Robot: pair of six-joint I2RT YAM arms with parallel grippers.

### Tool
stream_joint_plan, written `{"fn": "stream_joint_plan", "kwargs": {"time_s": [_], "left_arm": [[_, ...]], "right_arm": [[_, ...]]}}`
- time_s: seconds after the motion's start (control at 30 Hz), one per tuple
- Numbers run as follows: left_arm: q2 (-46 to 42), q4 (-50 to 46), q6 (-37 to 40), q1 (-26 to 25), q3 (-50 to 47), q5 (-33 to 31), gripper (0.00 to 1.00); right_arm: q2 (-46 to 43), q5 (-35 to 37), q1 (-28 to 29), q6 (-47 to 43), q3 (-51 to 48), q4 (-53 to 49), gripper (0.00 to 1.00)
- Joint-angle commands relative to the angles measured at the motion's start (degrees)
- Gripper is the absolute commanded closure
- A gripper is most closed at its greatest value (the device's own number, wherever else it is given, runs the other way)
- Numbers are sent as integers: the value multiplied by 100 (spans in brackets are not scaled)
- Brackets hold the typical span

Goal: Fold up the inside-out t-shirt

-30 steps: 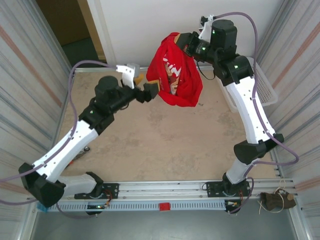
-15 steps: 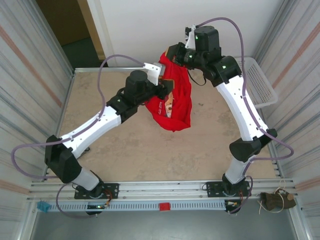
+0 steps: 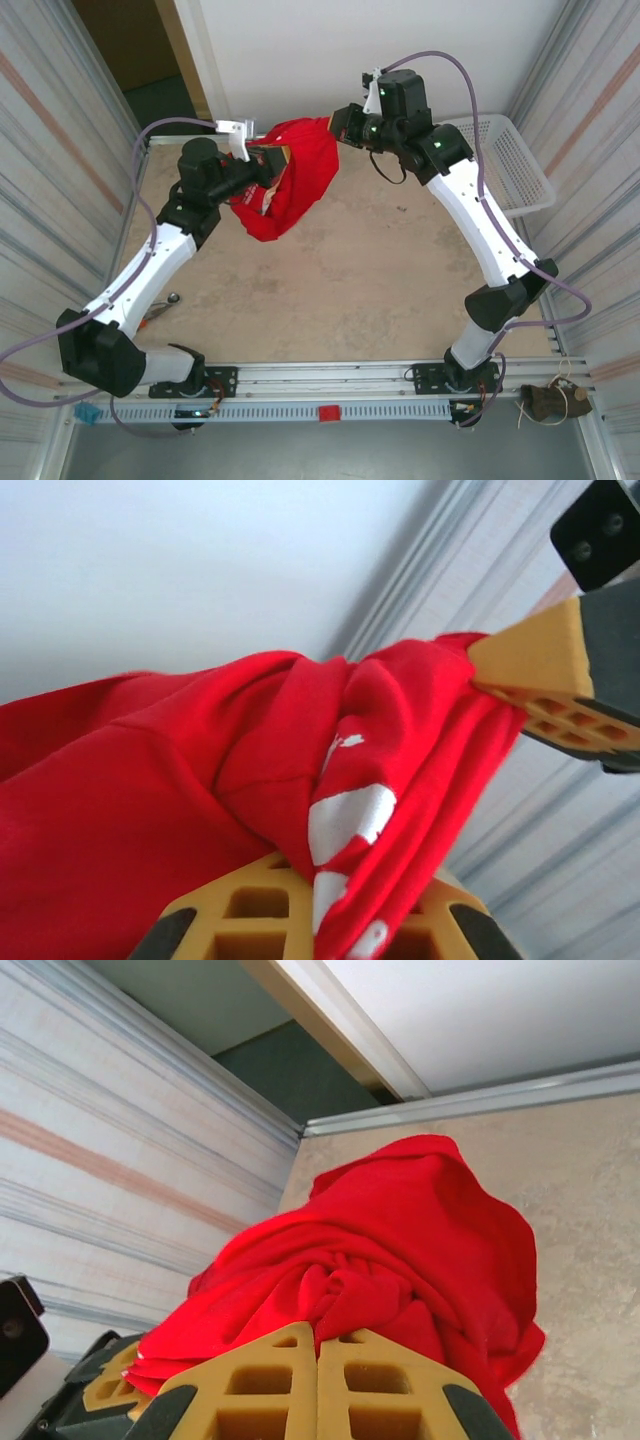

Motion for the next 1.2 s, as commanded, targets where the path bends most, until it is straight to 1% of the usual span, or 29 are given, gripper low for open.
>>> {"fn": "stream_joint_plan", "kwargs": {"time_s": [0.0,0.03,0.13,0.23,0.3,0.33,0.43,0.53,0.63,0.77,0.87,0.93,0.97,1.03,1.1,1.13,1.17], "left_arm": [[-149,247,-243,316,264,549,61],[-202,232,-226,337,182,420,53],[-332,178,-201,387,-37,165,46],[-366,61,-208,387,-197,-46,44],[-336,63,-236,363,-313,-144,40],[-307,82,-258,338,-381,-242,37],[-92,314,-358,201,-493,-360,35],[217,414,-285,-99,-351,-378,32],[402,589,-102,-505,-161,-478,31],[408,627,293,-1097,95,-909,30],[416,504,445,-1250,279,-1163,29],[421,410,507,-1226,335,-1290,34],[417,328,548,-1189,349,-1327,39],[384,265,560,-1063,294,-1305,52],[308,281,485,-890,151,-1371,78],[282,290,436,-805,91,-1401,89],[263,268,399,-700,27,-1460,97]], "right_arm": [[-445,408,-260,-149,9,361,100],[-443,277,-290,-174,9,434,100],[-433,-139,-377,-271,58,575,100],[-424,-588,-486,-406,117,667,100],[-413,-906,-586,-547,207,646,100],[-430,-1053,-641,-600,228,650,100],[-540,-1468,-782,-730,211,786,100],[-617,-1555,-872,-724,219,777,100],[-662,-1438,-886,-705,188,670,100],[-781,-1428,-870,-546,-177,873,100],[-844,-1451,-829,-422,-433,1056,100],[-866,-1461,-806,-376,-531,1131,100],[-873,-1463,-799,-363,-570,1158,100],[-897,-1455,-802,-352,-606,1178,100],[-923,-1455,-806,-354,-633,1202,100],[-924,-1470,-806,-354,-629,1202,100],[-921,-1485,-807,-345,-637,1213,100]]}}
